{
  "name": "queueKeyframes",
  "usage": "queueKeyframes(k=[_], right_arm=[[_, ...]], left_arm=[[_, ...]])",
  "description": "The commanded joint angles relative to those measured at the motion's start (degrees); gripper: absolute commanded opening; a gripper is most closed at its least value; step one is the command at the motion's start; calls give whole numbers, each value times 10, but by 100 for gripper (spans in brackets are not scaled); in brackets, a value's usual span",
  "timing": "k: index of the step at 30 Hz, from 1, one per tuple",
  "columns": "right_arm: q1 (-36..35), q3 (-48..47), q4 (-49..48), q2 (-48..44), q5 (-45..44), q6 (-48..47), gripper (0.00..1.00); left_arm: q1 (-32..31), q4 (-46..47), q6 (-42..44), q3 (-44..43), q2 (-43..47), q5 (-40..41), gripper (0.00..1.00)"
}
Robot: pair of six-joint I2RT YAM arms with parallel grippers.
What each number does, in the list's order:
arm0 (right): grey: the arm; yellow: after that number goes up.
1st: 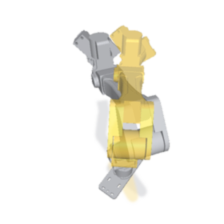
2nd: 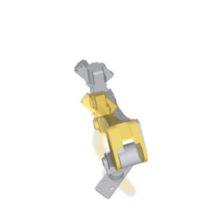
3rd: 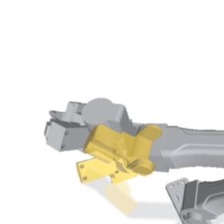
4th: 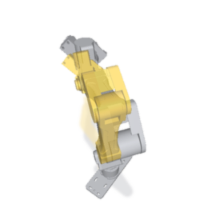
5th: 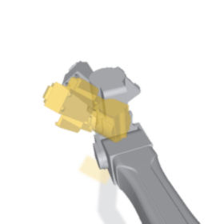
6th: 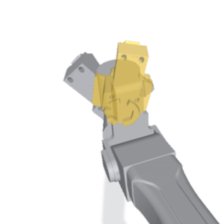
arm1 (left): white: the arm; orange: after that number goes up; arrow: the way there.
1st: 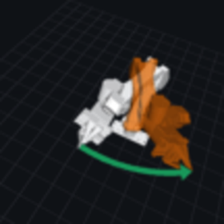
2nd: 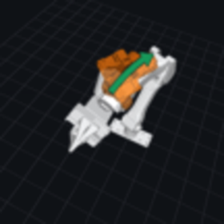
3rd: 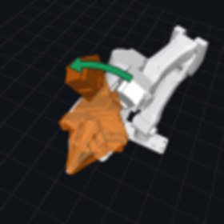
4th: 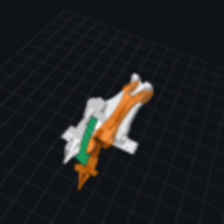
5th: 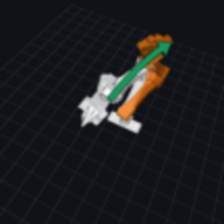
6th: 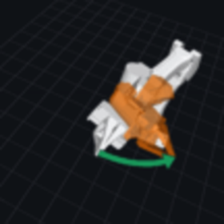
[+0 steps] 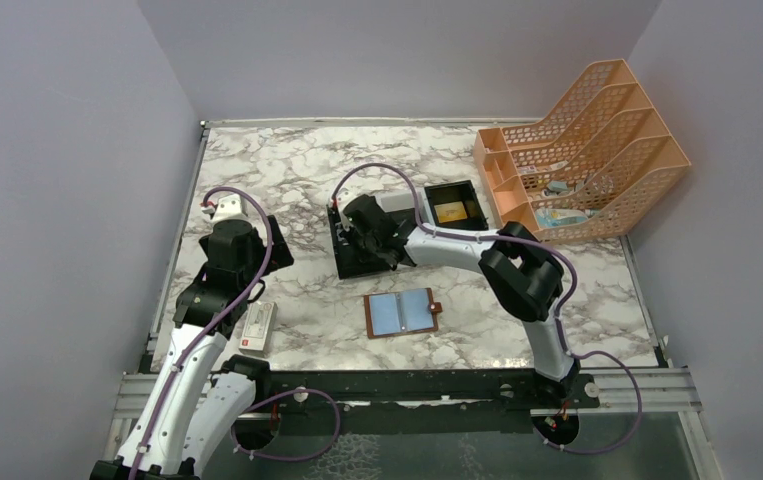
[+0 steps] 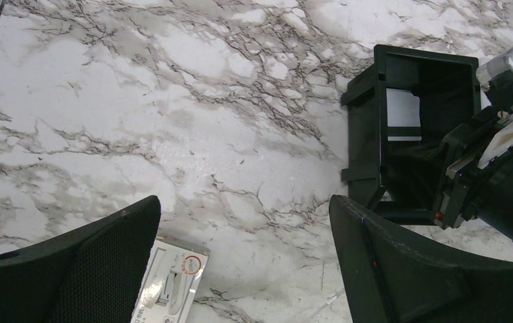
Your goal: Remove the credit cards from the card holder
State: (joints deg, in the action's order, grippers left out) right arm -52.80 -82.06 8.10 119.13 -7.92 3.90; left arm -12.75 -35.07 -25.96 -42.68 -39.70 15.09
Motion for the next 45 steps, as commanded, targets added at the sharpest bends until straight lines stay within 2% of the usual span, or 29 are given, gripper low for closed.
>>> queueKeyframes(k=[1, 8, 21, 34, 45], right_arm=[[-20, -7, 21, 0, -18, 23, 1], [-29, -30, 19, 34, -111, 34, 1], [-29, -57, 11, 59, -169, 49, 1], [-29, -90, 29, 96, -181, 57, 1], [-29, -81, 34, 43, -169, 60, 4]], left_arm=[[3, 16, 7, 5, 3, -16, 99], [3, 16, 7, 6, 6, -14, 99], [3, 17, 7, 6, 5, -15, 99], [3, 17, 7, 7, 6, -14, 99], [3, 17, 7, 7, 7, -14, 99]])
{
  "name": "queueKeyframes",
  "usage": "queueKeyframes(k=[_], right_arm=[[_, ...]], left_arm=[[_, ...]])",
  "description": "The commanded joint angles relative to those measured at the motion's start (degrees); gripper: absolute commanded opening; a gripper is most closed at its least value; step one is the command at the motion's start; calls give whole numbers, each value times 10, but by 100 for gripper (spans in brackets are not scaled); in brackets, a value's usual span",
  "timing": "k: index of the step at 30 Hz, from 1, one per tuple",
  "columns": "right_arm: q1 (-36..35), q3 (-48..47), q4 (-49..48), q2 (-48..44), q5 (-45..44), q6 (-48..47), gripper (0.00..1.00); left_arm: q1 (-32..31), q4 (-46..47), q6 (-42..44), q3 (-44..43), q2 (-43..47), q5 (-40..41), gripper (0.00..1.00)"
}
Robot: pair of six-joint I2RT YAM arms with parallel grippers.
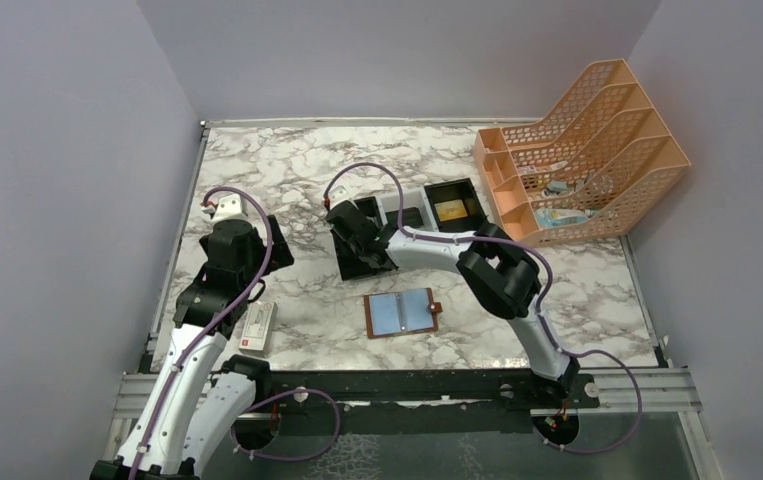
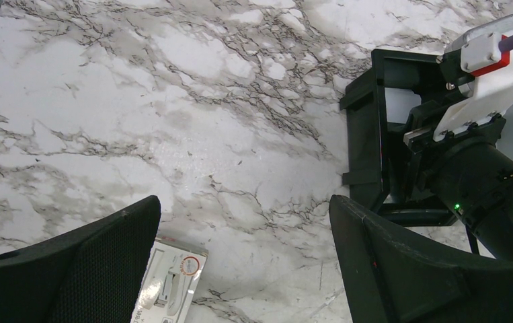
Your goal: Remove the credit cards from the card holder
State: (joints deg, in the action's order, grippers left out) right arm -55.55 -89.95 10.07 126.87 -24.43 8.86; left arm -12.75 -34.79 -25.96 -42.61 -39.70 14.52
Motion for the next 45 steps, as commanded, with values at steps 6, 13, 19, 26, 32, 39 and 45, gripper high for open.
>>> queueKeyframes(k=[6, 13, 19, 26, 32, 39, 45], right_arm=[[-2, 3, -6, -57, 12, -4, 6], [-1, 0, -4, -65, 36, -8, 8], [1, 37, 10, -154, 52, 7, 10], [1, 200, -26, -320, 98, 62, 32], [1, 295, 17, -369, 143, 119, 50], [-9, 398, -32, -410, 208, 188, 60], [-38, 405, -25, -371, 166, 208, 73]], left_arm=[[3, 15, 7, 6, 6, -8, 99], [3, 13, 6, 6, 4, -8, 99], [3, 15, 7, 6, 3, -8, 99], [3, 14, 6, 7, 3, -10, 99], [3, 14, 6, 8, -1, -10, 99], [3, 15, 6, 8, 0, -8, 99], [3, 15, 5, 8, 0, -7, 99]])
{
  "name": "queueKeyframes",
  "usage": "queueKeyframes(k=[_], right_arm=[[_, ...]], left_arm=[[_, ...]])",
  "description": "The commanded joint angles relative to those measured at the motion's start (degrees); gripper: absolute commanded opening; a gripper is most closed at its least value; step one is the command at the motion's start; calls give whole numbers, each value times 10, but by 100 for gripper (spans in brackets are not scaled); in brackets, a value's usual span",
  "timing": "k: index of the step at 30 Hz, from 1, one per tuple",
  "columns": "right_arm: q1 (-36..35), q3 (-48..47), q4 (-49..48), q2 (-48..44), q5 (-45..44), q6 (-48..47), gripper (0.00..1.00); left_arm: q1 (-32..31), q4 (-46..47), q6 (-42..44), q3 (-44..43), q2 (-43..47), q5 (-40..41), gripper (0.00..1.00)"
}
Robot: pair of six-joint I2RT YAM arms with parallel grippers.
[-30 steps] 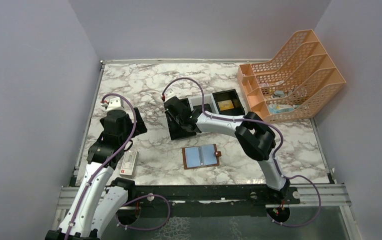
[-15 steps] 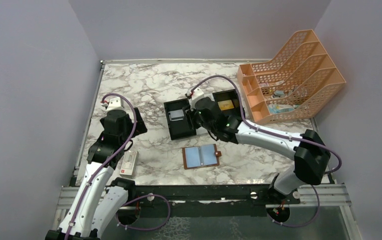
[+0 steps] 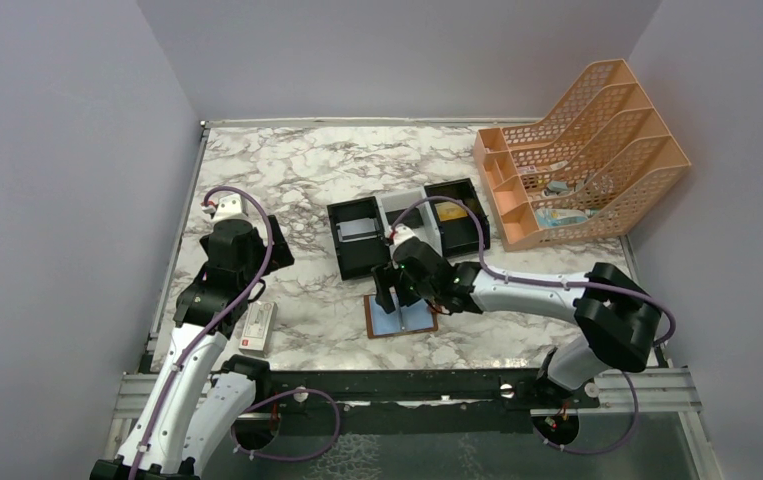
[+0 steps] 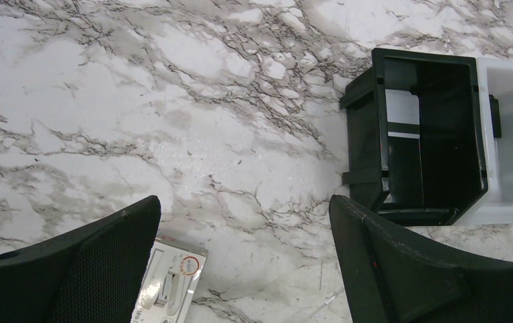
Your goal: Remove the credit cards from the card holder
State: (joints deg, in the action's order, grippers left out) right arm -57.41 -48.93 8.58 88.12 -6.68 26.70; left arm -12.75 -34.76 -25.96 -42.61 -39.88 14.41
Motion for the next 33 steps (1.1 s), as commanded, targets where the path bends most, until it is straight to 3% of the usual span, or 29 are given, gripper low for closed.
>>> queueKeyframes(k=[1, 15, 21, 27, 33], right_arm=[[-25, -9, -8, 26, -17, 29, 73], [-70, -74, 62, 116, -111, 73, 73], [-71, -54, 69, 117, -129, 81, 73], [-71, -46, 72, 118, -144, 82, 57], [-69, -25, 30, 101, -107, 84, 45]], left_arm=[[3, 15, 5, 8, 1, -6, 99], [3, 14, 5, 9, 5, -3, 99], [3, 14, 5, 9, 6, -3, 99], [3, 15, 5, 9, 5, -4, 99], [3, 14, 5, 9, 3, -4, 99]])
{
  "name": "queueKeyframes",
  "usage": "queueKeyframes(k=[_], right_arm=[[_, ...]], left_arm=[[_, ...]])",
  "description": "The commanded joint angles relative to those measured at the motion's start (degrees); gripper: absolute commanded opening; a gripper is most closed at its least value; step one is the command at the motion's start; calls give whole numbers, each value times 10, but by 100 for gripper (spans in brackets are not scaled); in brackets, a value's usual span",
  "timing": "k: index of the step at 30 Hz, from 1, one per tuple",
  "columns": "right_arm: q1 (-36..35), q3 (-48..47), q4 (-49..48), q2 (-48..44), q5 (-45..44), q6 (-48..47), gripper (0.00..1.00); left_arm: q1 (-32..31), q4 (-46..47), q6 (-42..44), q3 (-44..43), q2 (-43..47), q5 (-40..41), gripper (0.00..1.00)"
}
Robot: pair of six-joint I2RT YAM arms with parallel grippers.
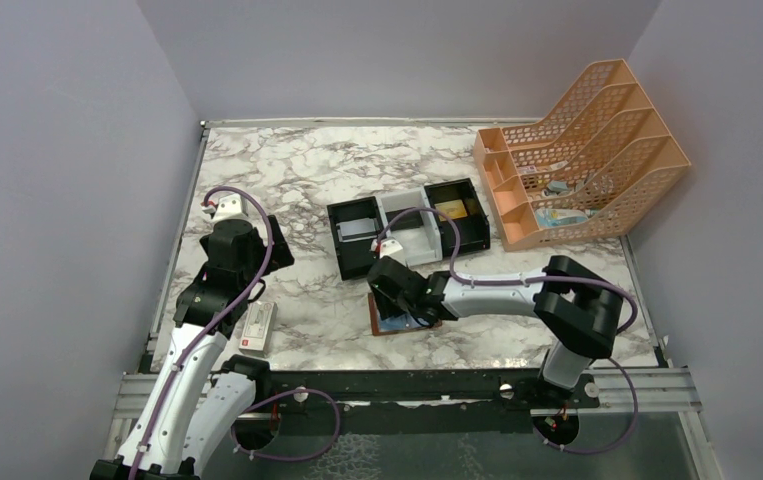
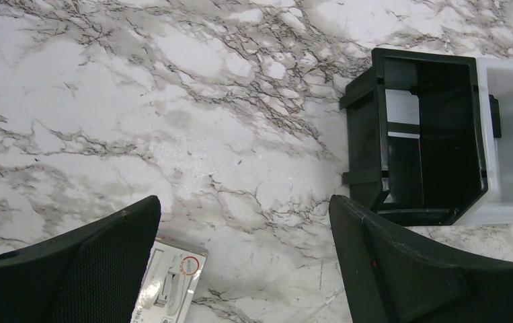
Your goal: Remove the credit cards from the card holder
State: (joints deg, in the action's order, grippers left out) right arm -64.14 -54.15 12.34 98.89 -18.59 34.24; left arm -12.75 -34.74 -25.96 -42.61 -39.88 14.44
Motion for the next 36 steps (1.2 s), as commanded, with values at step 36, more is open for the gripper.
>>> queueKeyframes(k=[36], right_arm=[[33, 16, 23, -64, 169, -69, 70]], left_arm=[[3, 17, 6, 11, 5, -16, 99]])
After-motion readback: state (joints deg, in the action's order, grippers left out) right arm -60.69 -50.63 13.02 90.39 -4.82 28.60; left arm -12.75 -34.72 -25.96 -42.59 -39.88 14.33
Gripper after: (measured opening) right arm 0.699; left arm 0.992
